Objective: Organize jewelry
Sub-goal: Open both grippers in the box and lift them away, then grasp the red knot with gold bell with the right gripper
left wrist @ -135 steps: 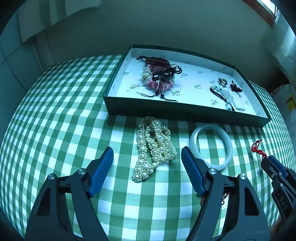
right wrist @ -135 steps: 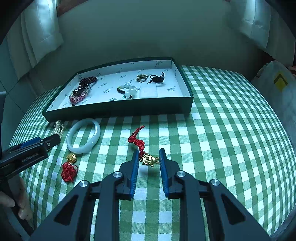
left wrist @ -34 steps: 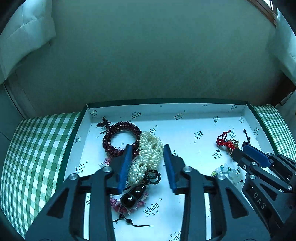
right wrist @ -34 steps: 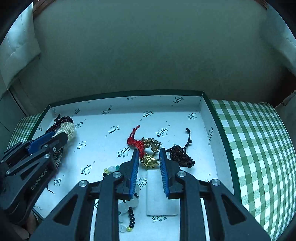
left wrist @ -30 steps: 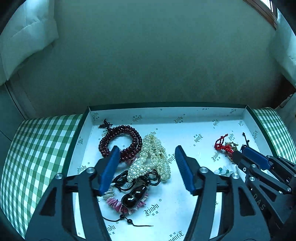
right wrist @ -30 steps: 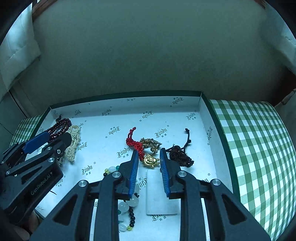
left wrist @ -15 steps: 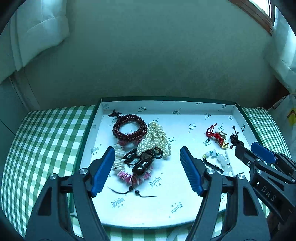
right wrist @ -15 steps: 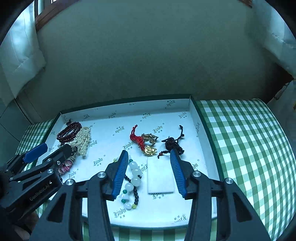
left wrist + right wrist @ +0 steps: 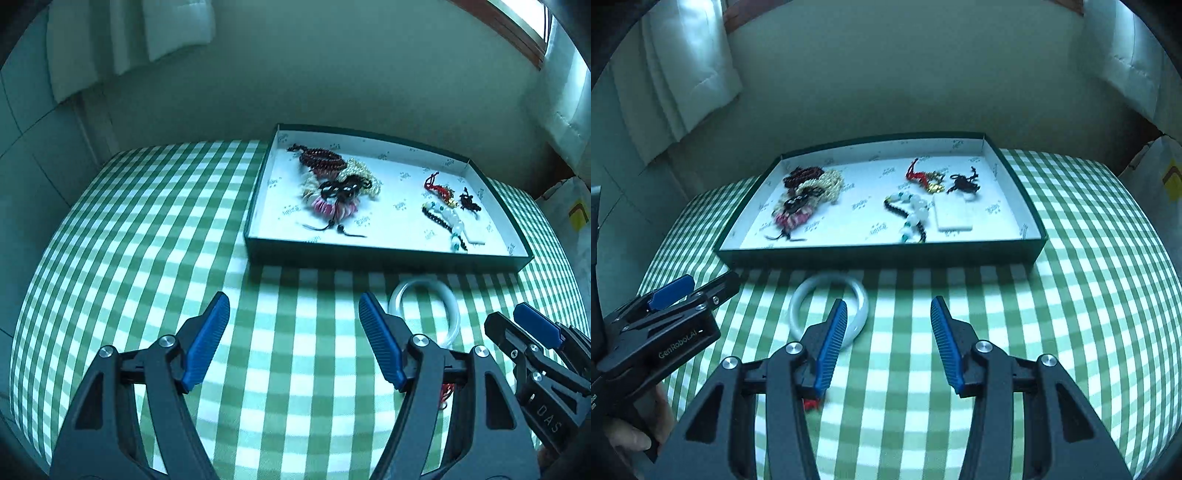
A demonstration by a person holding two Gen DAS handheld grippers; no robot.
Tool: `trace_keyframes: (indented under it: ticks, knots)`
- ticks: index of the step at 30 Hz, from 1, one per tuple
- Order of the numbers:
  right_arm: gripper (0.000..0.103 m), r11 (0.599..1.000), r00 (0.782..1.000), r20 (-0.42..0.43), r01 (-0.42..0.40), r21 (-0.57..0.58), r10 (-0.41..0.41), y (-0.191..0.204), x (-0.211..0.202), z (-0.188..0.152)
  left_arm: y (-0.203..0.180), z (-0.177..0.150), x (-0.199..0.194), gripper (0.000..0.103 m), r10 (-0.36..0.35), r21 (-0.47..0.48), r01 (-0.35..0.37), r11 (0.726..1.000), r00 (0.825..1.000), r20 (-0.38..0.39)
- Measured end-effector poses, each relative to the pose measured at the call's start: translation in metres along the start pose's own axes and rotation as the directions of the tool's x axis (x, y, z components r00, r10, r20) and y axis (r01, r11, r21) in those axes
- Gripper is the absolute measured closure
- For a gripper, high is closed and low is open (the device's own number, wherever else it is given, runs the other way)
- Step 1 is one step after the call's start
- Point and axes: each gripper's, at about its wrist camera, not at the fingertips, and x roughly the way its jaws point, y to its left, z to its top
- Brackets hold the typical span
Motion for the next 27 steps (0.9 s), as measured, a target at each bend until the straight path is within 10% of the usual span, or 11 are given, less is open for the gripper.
trace_keyframes:
  ticks: [16, 27]
  knots:
    - [0.056, 0.995, 0.999, -0.025, 0.037, -0.089, -0.039, 0.062, 0.028, -0.036, 0.031, -0.031, -0.013, 0.031, 0.029, -0.057, -0.031, 0.998, 0.999, -0.026]
    - [0.083, 0.996, 1.000, -0.005, 0.030, -0.086, -0.030, 0.055, 0.028, -0.038, 0.030, -0.031, -0.011, 0.031, 0.033, -0.050, -0.034, 0.998, 0.999, -0.021]
